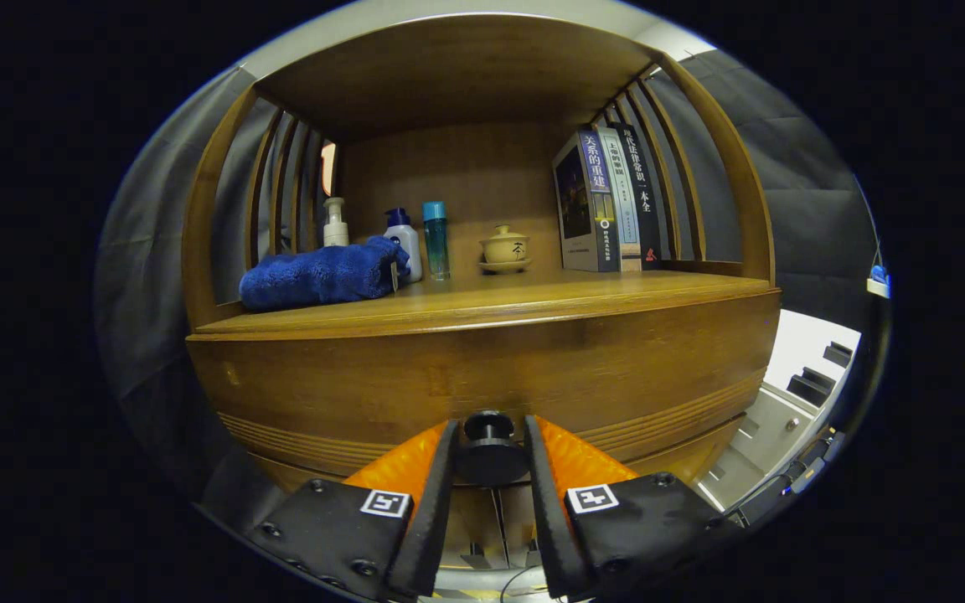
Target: Pull open the drawer, take out the items inside it, and place them on the countertop above the cabinet.
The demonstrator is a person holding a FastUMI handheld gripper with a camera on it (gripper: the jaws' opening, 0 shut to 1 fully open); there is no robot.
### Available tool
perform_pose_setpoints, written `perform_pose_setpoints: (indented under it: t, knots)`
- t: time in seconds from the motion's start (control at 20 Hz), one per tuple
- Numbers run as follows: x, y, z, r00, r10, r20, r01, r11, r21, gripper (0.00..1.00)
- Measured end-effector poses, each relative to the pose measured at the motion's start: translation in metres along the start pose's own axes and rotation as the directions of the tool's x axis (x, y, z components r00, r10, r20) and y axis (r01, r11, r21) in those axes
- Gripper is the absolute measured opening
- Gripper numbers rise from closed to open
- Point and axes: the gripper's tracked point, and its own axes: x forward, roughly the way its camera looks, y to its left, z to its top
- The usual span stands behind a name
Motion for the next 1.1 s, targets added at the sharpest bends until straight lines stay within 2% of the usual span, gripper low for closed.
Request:
perform_pose_setpoints:
  t: [0.35,0.5,0.55,0.75,1.1]
  knots:
    - [0.0,-0.002,-0.001,1.0,-0.008,0.02,0.008,1.0,-0.03,0.37]
    - [-0.002,-0.002,-0.002,1.0,-0.024,0.008,0.024,0.999,-0.044,0.37]
    - [-0.006,0.0,-0.002,1.0,-0.018,0.008,0.018,0.999,-0.038,0.32]
    - [-0.022,-0.002,-0.006,1.0,-0.026,-0.012,0.025,0.998,-0.059,0.32]
    - [-0.063,0.0,-0.011,1.0,-0.019,0.001,0.02,0.999,-0.027,0.32]
